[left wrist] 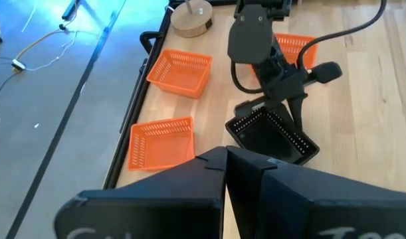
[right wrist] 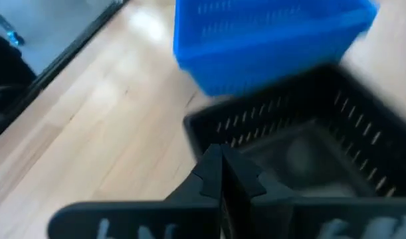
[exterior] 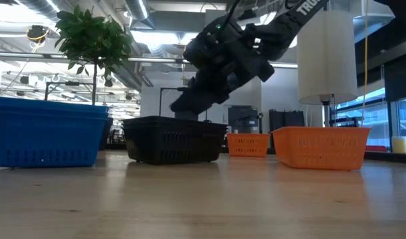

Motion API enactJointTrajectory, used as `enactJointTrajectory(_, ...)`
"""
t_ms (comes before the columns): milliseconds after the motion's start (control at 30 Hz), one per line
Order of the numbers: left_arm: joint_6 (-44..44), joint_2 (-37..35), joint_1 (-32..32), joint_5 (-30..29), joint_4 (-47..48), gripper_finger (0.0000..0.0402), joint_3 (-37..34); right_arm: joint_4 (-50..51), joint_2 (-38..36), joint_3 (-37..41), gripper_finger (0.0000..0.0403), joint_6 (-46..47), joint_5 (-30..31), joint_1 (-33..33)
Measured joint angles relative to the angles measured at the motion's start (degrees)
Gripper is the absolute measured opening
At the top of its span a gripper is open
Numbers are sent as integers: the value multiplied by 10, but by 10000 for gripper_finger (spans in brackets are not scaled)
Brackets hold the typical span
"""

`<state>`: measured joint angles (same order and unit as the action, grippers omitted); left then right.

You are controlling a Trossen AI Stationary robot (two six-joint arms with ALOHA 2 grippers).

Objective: Stack baskets by color
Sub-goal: Stack the bottom black bin on top of the top black bin, then stack the top right orange bin on top of the top left orange bin

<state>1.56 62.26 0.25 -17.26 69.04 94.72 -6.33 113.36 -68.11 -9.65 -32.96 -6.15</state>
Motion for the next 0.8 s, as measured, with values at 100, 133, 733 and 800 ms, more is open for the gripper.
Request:
enactJointTrajectory(100, 0, 0, 0, 2, 0, 1, 0, 72, 0, -13, 0, 4, -1, 0)
enactJointTrajectory(133, 0, 0, 0, 2, 0, 1, 0, 95, 0, -19, 0, 2, -2, 0)
enactJointTrajectory(733, 0, 0, 0, 15, 23, 1, 0, 372, -6, -167, 0, -97, 141, -7)
enactJointTrajectory(800, 0, 0, 0, 17, 24, 1, 0, 406, -6, -190, 0, -98, 156, -8)
